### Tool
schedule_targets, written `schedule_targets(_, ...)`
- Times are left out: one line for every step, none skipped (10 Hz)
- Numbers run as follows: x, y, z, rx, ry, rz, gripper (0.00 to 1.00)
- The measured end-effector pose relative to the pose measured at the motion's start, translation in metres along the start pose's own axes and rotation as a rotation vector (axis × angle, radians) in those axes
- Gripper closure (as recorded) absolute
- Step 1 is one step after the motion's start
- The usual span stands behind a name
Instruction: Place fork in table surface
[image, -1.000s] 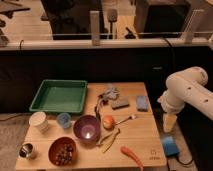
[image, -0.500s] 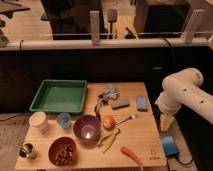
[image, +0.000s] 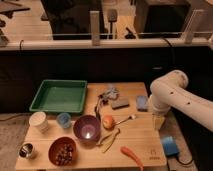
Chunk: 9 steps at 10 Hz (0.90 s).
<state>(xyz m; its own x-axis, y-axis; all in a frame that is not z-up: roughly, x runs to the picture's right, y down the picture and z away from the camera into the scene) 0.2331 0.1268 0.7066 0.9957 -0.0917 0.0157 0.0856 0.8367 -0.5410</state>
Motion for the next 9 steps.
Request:
schedule_targets(-0.014,-0.002,0.002,0.000,-0.006,-0.027,0.20)
schedule_targets(-0.023,-0.004,0.006,0.002,-0.010,-0.045,0.20)
schedule_targets(-0.026,-0.004,0.009,0.003,-0.012,-0.055,0.20)
schedule_targets(-0.029,-0.004,0.012,0.004,-0.015,-0.073,0.20)
schedule_targets(-0.030,-0.004,0.016,0.006,-0.018,-0.090,0.20)
schedule_targets(-0.033,-0.005,0.019,0.007,-0.021,-0.102,0.20)
schedule_targets(-0.040,-0.005,0.023,0.006,-0.026,-0.117,0.20)
schedule_targets(-0.046,-0.006,0.027,0.007,-0.028,-0.135,0.20)
schedule_targets(-0.048,-0.007,0.030,0.008,-0.030,-0.146,0.20)
